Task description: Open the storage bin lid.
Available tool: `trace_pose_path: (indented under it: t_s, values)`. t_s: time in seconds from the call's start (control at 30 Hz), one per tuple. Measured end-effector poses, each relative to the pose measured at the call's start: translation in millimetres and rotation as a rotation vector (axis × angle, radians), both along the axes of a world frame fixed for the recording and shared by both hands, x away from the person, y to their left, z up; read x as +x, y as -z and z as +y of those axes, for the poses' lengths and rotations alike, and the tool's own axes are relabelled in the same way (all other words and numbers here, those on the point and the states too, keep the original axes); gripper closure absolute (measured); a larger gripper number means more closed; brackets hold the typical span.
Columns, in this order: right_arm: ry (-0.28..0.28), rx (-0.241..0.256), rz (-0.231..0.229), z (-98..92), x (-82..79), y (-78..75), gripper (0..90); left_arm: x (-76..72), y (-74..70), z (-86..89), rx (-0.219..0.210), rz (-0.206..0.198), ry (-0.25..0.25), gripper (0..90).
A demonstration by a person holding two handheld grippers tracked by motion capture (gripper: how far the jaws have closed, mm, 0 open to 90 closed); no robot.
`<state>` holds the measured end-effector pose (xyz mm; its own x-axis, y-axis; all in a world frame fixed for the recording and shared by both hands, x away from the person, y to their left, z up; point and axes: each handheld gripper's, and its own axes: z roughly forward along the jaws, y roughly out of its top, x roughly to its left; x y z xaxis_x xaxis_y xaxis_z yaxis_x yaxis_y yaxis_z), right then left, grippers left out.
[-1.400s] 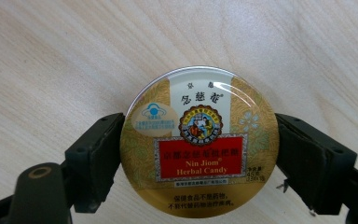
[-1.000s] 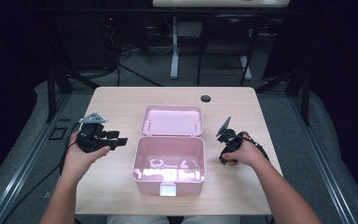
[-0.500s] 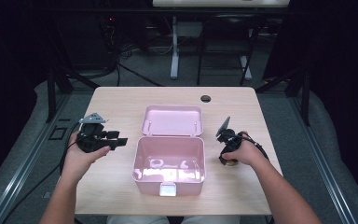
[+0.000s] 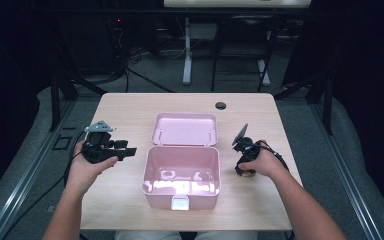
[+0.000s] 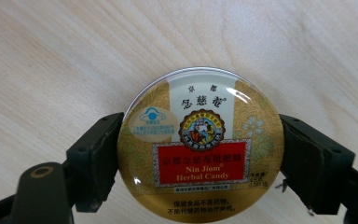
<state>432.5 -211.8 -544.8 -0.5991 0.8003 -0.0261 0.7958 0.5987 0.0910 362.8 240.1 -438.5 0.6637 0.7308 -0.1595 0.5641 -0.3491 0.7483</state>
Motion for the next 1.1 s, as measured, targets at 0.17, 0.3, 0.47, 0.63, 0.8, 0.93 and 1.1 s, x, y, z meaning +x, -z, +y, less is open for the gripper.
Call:
trace_pose_path:
  t_s: [0.17, 0.3, 0.47, 0.63, 0.8, 0.93, 1.1]
  values:
    - [-0.012, 0.001, -0.007, 1.5, -1.0, -11.0, 19.9, 0.0, 0.1, -0.3, 0.000, 0.001, 0.001, 49.3]
    - [-0.010, 0.005, -0.018, 4.2, -2.4, -20.5, 19.9, -0.1, 0.1, -0.1, 0.001, 0.000, 0.001, 49.3]
    - [-0.035, -0.001, -0.020, 6.7, -3.2, -34.8, 19.9, -0.2, 0.1, 0.1, -0.002, -0.001, -0.003, 49.3]
    - [-0.049, -0.005, -0.032, 8.8, -5.6, -48.8, 19.9, 0.2, 0.4, 0.1, 0.001, 0.001, 0.000, 49.3]
    - [-0.066, -0.003, -0.048, 9.4, -7.9, -64.7, 19.9, 0.1, 0.7, 0.2, -0.002, 0.000, -0.003, 49.3]
    - [-0.084, 0.002, -0.058, 9.4, -10.1, -76.8, 19.9, 0.3, 1.0, 0.0, 0.000, 0.001, 0.001, 49.3]
    - [-0.105, 0.007, -0.073, 10.7, -13.0, -90.2, 19.9, 0.2, 0.7, -0.1, 0.001, 0.001, 0.001, 49.3]
